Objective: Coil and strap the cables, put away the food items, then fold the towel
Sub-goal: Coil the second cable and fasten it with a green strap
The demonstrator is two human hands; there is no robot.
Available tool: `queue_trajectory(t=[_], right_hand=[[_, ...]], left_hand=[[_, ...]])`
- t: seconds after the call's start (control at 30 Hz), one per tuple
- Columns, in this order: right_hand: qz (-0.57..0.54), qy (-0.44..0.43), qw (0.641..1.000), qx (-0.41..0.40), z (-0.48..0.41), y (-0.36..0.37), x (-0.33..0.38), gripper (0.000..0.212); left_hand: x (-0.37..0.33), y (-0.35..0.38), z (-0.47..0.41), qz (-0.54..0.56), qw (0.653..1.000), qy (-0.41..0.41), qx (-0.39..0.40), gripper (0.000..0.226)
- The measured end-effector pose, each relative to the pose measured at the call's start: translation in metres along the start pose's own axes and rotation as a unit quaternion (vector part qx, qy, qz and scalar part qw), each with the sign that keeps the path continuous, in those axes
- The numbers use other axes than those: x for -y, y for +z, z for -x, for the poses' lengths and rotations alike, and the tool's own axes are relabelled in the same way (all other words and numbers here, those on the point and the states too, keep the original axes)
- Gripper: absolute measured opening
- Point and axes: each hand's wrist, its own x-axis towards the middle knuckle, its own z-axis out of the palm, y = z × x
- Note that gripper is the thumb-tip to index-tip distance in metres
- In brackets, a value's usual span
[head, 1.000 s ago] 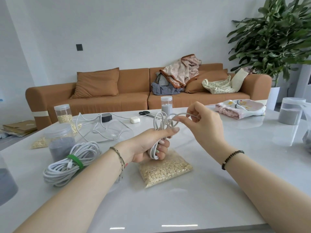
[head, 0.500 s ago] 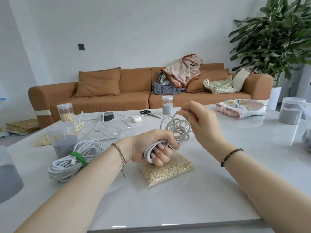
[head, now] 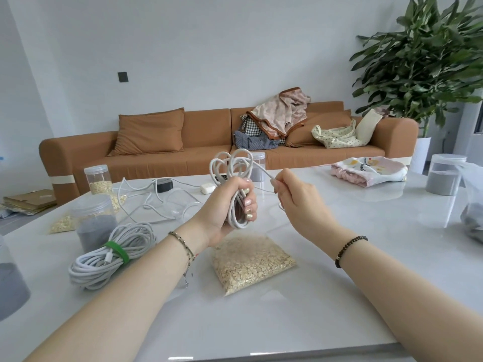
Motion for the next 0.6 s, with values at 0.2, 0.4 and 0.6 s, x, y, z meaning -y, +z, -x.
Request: queue_trajectory(t=[0.2, 0.4, 0.6], right_hand=[[-0.185, 0.086, 0.975, -0.093, -0.0022, -0.0006, 0.006, 0.028], [-0.125, 0.008, 0.992, -0.036, 0.0011, 0.0033, 0.0065, 0.017], [-0.088, -0.015, 0.995, 0.033, 0.0033, 0.0049, 0.001, 0.022]], left_hand=[[0.0004, -0.0044, -0.005, -0.005, 0.992, 0.078, -0.097, 0.028], [0.0083, -0.007, -0.0076, -0.128, 0.972, 0.108, -0.165, 0.026], [0.0071, -0.0087, -0.0063, -0.138, 0.973, 0.102, -0.155, 0.022]])
